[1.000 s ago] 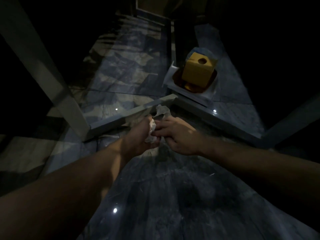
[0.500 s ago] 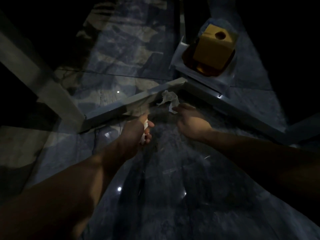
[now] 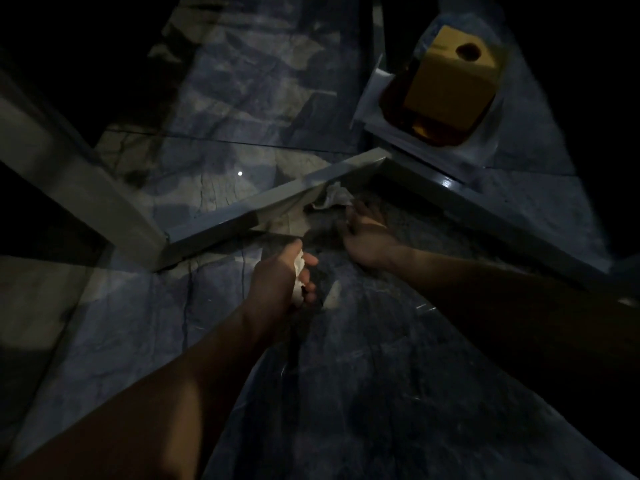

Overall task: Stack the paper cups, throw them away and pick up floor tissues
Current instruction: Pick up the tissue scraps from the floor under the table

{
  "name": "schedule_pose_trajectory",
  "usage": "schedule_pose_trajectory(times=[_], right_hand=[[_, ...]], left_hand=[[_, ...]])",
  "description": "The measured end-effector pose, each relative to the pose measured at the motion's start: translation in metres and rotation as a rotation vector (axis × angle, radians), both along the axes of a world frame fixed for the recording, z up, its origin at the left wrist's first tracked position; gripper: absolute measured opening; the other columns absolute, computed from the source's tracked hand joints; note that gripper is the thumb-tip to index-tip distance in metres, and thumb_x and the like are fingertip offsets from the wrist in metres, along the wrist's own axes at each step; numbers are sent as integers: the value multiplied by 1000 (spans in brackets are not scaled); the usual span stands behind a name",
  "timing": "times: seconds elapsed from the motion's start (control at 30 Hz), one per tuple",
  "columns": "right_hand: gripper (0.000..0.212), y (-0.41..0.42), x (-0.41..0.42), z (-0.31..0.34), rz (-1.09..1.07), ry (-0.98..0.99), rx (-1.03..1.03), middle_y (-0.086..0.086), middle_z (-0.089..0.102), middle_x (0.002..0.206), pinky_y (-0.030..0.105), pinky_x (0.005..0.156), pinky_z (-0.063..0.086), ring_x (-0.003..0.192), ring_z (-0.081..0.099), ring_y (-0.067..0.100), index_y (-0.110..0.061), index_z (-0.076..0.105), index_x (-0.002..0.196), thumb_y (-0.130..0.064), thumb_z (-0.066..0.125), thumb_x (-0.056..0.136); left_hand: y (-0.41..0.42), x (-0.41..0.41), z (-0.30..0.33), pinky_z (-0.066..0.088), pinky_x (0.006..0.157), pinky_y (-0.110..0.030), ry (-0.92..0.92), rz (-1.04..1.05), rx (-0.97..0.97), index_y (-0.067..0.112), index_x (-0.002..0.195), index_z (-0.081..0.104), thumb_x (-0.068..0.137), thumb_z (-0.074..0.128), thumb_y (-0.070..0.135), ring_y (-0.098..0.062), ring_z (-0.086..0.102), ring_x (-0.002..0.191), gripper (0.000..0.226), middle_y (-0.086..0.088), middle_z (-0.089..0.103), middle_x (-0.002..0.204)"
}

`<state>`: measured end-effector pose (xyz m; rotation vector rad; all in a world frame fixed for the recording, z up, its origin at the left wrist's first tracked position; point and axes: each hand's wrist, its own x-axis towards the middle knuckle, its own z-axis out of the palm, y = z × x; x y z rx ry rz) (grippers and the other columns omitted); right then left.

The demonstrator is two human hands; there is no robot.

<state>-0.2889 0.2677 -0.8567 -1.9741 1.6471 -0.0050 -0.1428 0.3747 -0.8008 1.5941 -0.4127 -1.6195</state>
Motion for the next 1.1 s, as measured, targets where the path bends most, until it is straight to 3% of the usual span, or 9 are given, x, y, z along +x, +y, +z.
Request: schedule_pose_trajectory(times=[0.13, 0.23, 0.43, 0.63, 0.8, 0.87, 0.93, 1.03, 1.1], right_hand=[[35, 7, -9, 20, -65, -206, -121, 9, 48, 136, 32, 103, 38, 123, 46, 25, -16, 55, 126, -30, 42, 96], [28, 14, -16, 34, -87, -267, -86, 4, 52, 116, 19, 76, 37, 99, 51, 15, -17, 60, 114, -31, 52, 92], [18, 21, -25, 58, -208, -314, -139, 6, 57, 113, 27, 75, 40, 92, 51, 13, -21, 59, 95, -31, 68, 83], [25, 30, -31, 93, -226, -257, -139, 15, 62, 119, 27, 84, 38, 109, 57, 29, -8, 63, 110, -22, 49, 95], [39, 43, -44, 114, -334, -290, -140, 20, 66, 105, 35, 89, 45, 102, 60, 34, -2, 64, 99, -31, 39, 99], [31, 46, -49, 119, -383, -315, -73, 11, 67, 84, 31, 76, 48, 87, 64, 29, -10, 64, 81, -36, 52, 93], [15, 49, -54, 123, -404, -341, 18, 6, 63, 77, 30, 65, 52, 77, 64, 25, -8, 63, 85, -22, 60, 88], [16, 57, -54, 134, -503, -569, 330, 18, 62, 86, 29, 69, 60, 75, 65, 29, 6, 51, 91, -2, 39, 97], [23, 62, -53, 137, -510, -629, 364, 13, 58, 78, 19, 41, 52, 57, 62, 22, -1, 50, 88, -7, 32, 100]], left_hand=[[-11, -5, 2, 33, 31, -17, -20, 23, 8, 10, 77, 56, 100, 39, 35, -15, 40, 42, 38, 3, 40, 42], [-12, -10, 3, 33, 33, -16, -9, 10, -12, 10, 78, 55, 100, 37, 34, -12, 40, 36, 37, 4, 38, 42], [-9, -12, 19, 34, 34, -17, -23, -23, -48, 10, 78, 55, 101, 38, 34, -12, 39, 37, 37, 3, 38, 44], [-5, -8, 40, 36, 38, -20, -16, -1, -77, 10, 78, 59, 99, 42, 28, -14, 41, 43, 33, 2, 42, 46], [2, -13, 63, 32, 46, -20, -4, -24, -130, 9, 83, 58, 97, 44, 24, -13, 39, 49, 25, -2, 40, 58], [3, -15, 71, 34, 46, -22, -8, -38, -149, 9, 83, 59, 98, 46, 28, -13, 40, 50, 28, -1, 41, 58], [4, -18, 78, 33, 46, -21, 6, -40, -156, 10, 82, 58, 99, 46, 31, -13, 39, 50, 30, -2, 41, 59], [5, -24, 84, 35, 45, -20, 18, -58, -190, 9, 87, 58, 99, 48, 33, -12, 40, 51, 29, -2, 41, 61], [7, -28, 86, 35, 44, -19, 8, -52, -185, 9, 86, 59, 99, 48, 28, -12, 41, 51, 25, -2, 42, 62]])
